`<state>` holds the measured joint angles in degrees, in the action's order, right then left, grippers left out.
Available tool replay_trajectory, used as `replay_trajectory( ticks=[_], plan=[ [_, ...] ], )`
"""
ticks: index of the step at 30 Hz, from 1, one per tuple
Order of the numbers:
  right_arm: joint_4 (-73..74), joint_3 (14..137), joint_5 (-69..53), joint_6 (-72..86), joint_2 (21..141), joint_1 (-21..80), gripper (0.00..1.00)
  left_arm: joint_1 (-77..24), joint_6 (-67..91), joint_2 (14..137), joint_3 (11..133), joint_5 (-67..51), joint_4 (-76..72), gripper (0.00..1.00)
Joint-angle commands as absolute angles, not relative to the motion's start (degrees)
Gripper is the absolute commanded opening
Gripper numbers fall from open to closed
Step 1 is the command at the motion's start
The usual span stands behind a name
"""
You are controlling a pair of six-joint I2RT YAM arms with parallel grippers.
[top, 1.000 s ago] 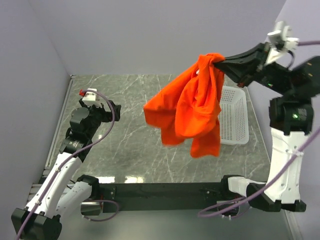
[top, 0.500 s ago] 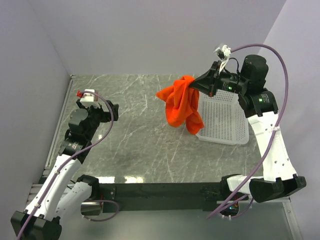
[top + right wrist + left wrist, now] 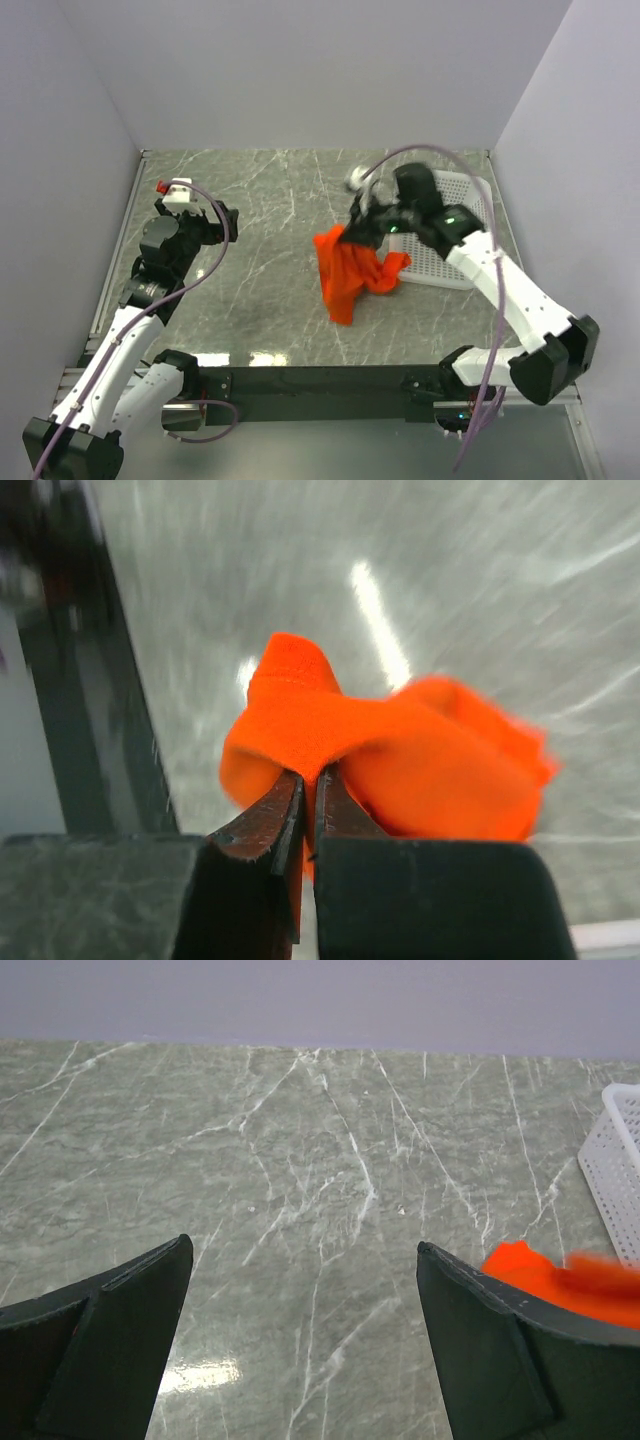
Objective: Fold and stack the t-shirts
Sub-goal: Move the tshirt to the center of the board
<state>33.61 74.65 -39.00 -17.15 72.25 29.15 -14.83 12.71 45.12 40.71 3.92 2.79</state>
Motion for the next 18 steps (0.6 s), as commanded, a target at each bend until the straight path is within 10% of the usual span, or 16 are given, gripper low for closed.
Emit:
replay_trajectory(
  ticks=[1, 11, 18],
  plan=[
    [34.01, 70.93, -31.55, -23.29, 73.03, 34.27, 0.0, -14.85, 11.69, 45.35, 40.87, 3.17, 1.23, 0.99],
    [40.96, 106.94, -26.28, -20.83, 86.3, 36.74, 0.08, -14.85, 11.6, 45.7, 40.69, 3.34, 0.97, 0.99],
    [42.36, 92.84, -32.43, -25.74, 83.15, 40.86, 0.13, -14.85, 11.43, 46.05, 40.87, 3.08, 0.97, 0.99]
  ],
)
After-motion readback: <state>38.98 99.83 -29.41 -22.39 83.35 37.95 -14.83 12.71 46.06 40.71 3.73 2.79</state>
